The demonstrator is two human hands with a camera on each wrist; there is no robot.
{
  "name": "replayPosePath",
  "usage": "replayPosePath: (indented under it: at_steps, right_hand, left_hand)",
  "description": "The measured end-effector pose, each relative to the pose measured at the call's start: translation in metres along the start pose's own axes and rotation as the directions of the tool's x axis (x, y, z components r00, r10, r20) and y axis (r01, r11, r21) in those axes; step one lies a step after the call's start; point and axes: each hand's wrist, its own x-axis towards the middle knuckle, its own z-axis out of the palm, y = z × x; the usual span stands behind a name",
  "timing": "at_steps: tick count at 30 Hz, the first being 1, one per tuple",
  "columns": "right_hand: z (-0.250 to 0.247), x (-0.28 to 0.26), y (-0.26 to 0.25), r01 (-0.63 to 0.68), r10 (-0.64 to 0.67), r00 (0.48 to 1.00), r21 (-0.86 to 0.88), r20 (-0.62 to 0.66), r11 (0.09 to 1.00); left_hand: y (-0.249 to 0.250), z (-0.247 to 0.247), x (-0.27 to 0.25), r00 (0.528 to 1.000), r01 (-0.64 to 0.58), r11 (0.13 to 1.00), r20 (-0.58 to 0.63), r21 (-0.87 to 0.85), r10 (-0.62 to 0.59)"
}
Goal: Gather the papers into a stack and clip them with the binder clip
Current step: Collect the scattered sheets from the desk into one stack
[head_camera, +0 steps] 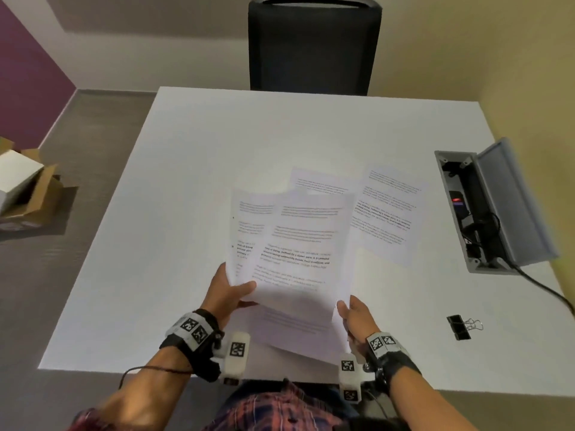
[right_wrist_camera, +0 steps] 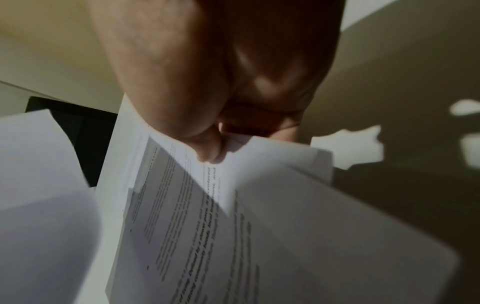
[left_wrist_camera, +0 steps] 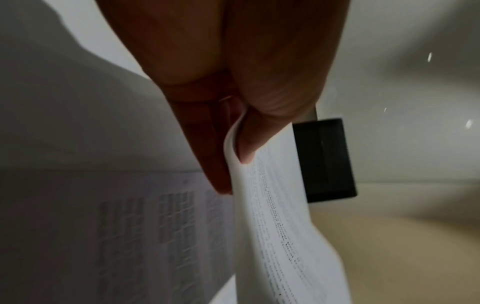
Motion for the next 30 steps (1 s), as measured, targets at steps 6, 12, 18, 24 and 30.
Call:
replayPosePath:
  at_steps: [6,12,18,24,30]
  right_hand:
    - [-0.003,0.0,0.002,-0.12,0.126,0.992,0.248,-0.007,0.961]
    - [-0.004,-0.002,-0.002,0.02,-0.024,1.0,0.147,0.02,0.989]
    - [0.004,-0.011,-0.014,0.126,-0.13,0.99,0.061,0.05,0.99]
    - [-0.005,-0.017,-0.021,0.173,-0.173,0.984,0.017,0.033,0.985]
    - [-0.024,-0.024,-0.032,0.286,-0.286,0.952,0.012,0.107,0.958]
  left_hand:
    - [-0.048,0.019,0.004,0.987,0.159,0.964,-0.04,0.212,-0.154]
    - [-0.053,0.027,0.006,0.976,0.194,0.905,0.017,0.379,-0.217]
    - [-0.054,0.025,0.006,0.95,0.185,0.832,0.122,0.524,-0.288]
    - [-0.056,0.005,0.015,0.995,0.1,0.84,-0.033,0.533,-0.098]
    - [-0.035,0.007,0.016,0.991,0.008,0.935,-0.127,0.355,0.039]
